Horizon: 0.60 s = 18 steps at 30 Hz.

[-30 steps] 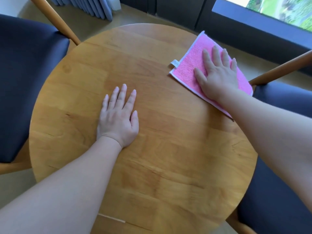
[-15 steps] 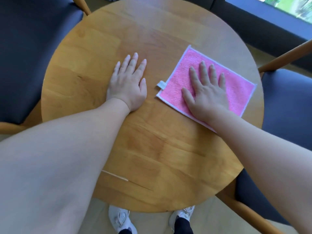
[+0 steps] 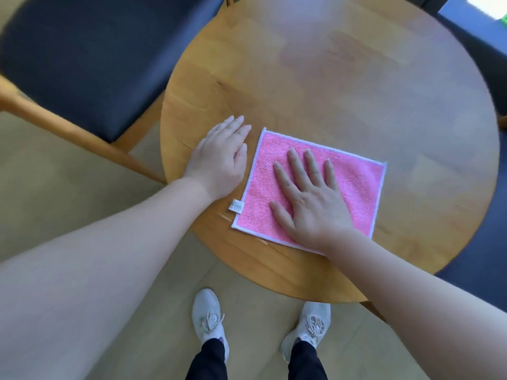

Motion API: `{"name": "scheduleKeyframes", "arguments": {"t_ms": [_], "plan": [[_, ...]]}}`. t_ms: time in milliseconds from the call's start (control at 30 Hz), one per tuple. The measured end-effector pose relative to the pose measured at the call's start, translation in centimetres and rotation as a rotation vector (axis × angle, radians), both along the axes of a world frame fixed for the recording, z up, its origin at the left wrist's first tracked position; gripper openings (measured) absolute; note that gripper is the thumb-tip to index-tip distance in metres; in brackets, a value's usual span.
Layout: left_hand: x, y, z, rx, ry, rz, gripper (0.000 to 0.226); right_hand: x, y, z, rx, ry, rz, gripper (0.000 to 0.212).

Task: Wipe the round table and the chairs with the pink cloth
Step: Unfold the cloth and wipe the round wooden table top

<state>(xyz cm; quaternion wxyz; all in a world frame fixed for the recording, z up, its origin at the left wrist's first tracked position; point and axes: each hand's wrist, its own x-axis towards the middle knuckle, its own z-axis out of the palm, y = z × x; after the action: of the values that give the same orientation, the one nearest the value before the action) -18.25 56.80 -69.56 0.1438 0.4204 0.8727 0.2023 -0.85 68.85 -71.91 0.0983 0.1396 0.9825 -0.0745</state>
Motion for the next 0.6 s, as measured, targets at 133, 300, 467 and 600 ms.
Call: {"name": "scheduleKeyframes", "arguments": {"t_ms": [133,300,467,600], "plan": [[0.3,-6.5,1.1,0.005,-0.037,0.09,0.048,0.4,-6.1,0.0,-0.065,0.005,0.196,0.069],[0.7,-12.3,1.7,0.075,-0.086,0.216,0.042,-0.6,-9.1,0.0,-0.059,-0.023,0.284,0.068],[0.1,-14.6,1.2,0.147,-0.11,0.244,0.035,-3.8,-7.6,0.2,-0.013,-0.052,0.196,0.068],[-1.0,-15.2,0.9,0.175,-0.123,0.27,0.035,-7.1,-5.0,0.0,0.016,-0.046,0.031,0.068]]}}
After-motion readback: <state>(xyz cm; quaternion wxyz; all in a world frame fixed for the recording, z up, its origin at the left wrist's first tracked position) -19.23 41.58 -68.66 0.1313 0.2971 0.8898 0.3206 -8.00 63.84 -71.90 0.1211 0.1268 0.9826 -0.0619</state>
